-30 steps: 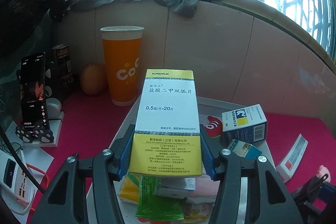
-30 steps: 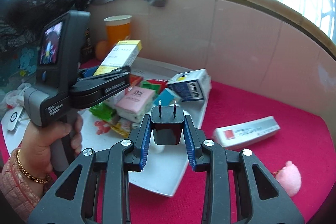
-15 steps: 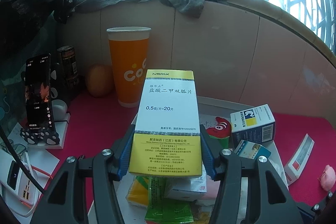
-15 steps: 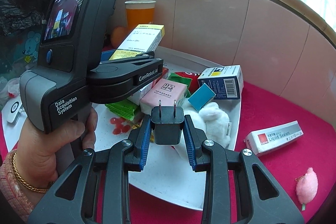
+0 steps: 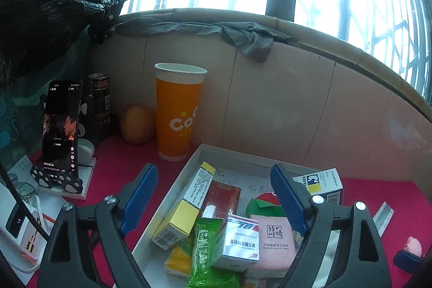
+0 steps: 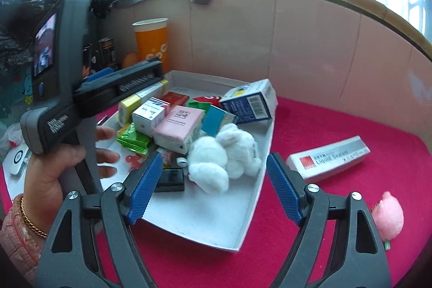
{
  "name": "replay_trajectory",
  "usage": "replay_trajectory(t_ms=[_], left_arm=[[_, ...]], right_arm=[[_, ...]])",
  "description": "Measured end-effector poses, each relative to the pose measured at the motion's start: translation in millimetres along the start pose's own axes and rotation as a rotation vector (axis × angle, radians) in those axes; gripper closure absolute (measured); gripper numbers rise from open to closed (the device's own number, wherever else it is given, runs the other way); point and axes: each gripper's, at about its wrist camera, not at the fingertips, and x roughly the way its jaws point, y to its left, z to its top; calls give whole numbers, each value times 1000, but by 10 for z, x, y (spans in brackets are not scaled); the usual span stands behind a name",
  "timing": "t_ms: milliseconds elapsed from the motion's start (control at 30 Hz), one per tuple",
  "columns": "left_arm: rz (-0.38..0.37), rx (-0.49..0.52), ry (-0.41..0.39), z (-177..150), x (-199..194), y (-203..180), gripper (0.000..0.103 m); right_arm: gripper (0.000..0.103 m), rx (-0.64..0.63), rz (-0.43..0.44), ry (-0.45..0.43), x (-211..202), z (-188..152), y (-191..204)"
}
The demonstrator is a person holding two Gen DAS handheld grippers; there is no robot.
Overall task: Organize objects
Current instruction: 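Release the Merck box into the tray with the left tool while the right tool drops the charger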
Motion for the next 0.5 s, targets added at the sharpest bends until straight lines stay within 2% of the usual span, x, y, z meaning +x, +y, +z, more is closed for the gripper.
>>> replay_trajectory(t_ms=[500], left_arm=[[-12, 73, 29, -79, 19, -168, 17]], right_arm=[[23, 93, -23, 43, 7, -166, -267]])
